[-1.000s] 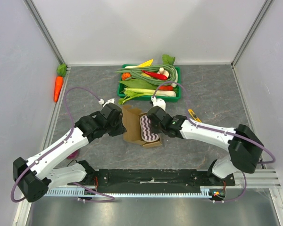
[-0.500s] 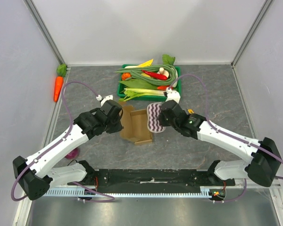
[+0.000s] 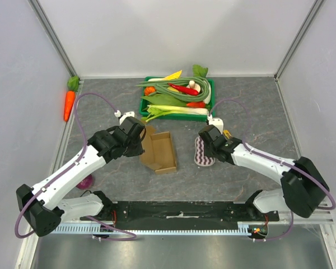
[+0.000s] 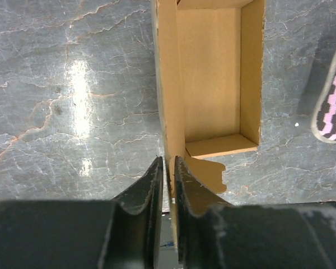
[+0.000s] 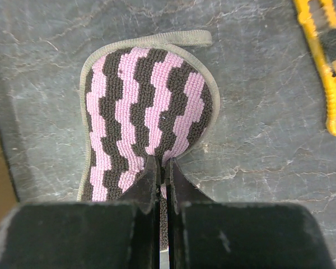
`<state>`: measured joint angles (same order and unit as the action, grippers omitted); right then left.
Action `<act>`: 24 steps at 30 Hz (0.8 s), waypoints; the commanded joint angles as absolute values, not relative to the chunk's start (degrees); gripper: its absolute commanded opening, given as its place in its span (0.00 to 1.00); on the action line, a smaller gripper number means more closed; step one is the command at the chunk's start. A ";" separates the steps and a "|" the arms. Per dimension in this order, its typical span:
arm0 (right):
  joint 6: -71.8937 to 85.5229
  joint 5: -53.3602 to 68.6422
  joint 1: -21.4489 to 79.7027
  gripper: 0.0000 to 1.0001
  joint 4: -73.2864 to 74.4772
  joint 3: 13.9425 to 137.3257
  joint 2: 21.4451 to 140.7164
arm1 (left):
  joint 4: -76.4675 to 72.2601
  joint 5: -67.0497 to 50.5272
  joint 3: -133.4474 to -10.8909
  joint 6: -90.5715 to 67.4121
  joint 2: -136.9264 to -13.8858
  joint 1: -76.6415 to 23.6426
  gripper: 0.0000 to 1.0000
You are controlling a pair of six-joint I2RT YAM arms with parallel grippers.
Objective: Unpack the express box
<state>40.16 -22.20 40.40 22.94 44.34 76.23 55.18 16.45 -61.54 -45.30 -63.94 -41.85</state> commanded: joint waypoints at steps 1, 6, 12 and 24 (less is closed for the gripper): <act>38.93 -21.19 40.08 0.00 17.76 43.59 80.58 | 55.46 17.05 -62.05 -44.21 -63.28 -41.57 0.22; 39.37 -19.60 39.90 0.00 18.10 44.82 83.67 | 53.44 15.65 -61.26 -44.74 -61.00 -41.57 0.44; 39.02 -19.69 39.82 0.52 22.58 47.72 82.62 | 53.17 15.03 -62.84 -44.91 -59.59 -41.48 0.56; 39.64 -21.00 39.73 0.98 41.38 56.42 61.82 | 47.11 6.61 -67.50 -42.29 -49.67 -41.57 0.93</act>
<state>39.42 -19.29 40.10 32.71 50.74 70.06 52.34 12.19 -63.64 -45.19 -53.49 -41.69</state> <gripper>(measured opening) 0.965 0.924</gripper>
